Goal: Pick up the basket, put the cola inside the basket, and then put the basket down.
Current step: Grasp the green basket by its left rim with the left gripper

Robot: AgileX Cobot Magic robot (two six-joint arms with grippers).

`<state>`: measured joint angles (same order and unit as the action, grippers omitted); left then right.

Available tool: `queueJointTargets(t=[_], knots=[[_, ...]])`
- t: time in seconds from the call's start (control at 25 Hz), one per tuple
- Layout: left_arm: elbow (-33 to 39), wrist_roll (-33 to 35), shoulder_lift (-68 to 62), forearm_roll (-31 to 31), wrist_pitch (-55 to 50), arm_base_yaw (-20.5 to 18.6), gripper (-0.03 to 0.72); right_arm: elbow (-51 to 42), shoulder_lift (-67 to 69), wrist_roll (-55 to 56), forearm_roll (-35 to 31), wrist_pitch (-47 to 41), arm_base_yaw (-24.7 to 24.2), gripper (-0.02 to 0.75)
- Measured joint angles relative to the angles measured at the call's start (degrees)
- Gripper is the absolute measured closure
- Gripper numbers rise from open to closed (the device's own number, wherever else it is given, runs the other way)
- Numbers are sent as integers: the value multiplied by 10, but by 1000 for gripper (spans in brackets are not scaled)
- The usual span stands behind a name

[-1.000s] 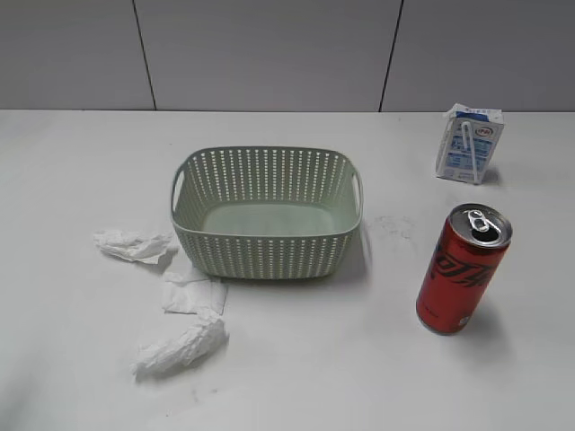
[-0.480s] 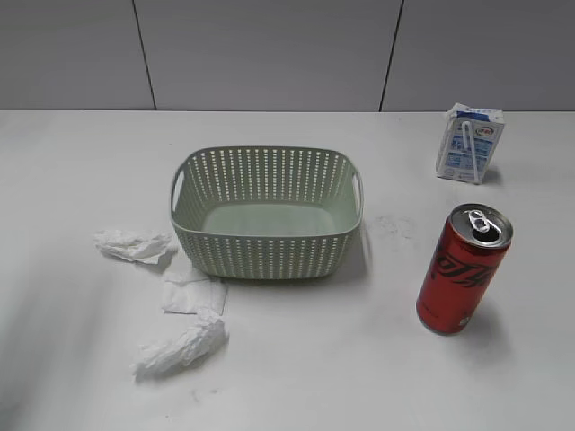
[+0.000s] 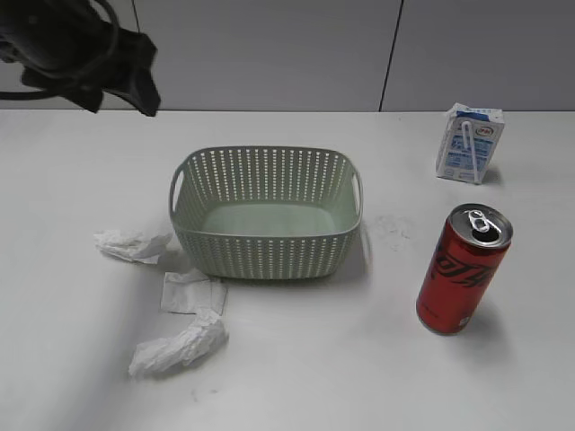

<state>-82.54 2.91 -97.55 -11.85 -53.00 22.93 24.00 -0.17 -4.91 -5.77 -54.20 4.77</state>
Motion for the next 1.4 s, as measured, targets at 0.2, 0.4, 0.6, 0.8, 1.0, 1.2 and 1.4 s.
queueJointTargets(t=[0.2, 0.4, 0.6, 0.8, 1.0, 1.2, 1.4], knots=[[-66, -59, -91, 21, -38, 40, 135, 0, 0, 0, 0, 0, 0, 146], [-100, -89, -162, 32, -87, 45, 135, 0, 0, 0, 0, 0, 0, 146], [-102, -101, -200, 36, -85, 45, 135, 0, 0, 0, 0, 0, 0, 147], [-104, -110, -225, 36, -81, 45, 135, 0, 0, 0, 0, 0, 0, 147], [-105, -120, -238, 36, -76, 45, 162, 0, 0, 0, 0, 0, 0, 146], [-106, -143, -238, 36, -74, 45, 250, 0, 0, 0, 0, 0, 0, 146], [-106, -149, -238, 37, -73, 45, 278, 0, 0, 0, 0, 0, 0, 146]])
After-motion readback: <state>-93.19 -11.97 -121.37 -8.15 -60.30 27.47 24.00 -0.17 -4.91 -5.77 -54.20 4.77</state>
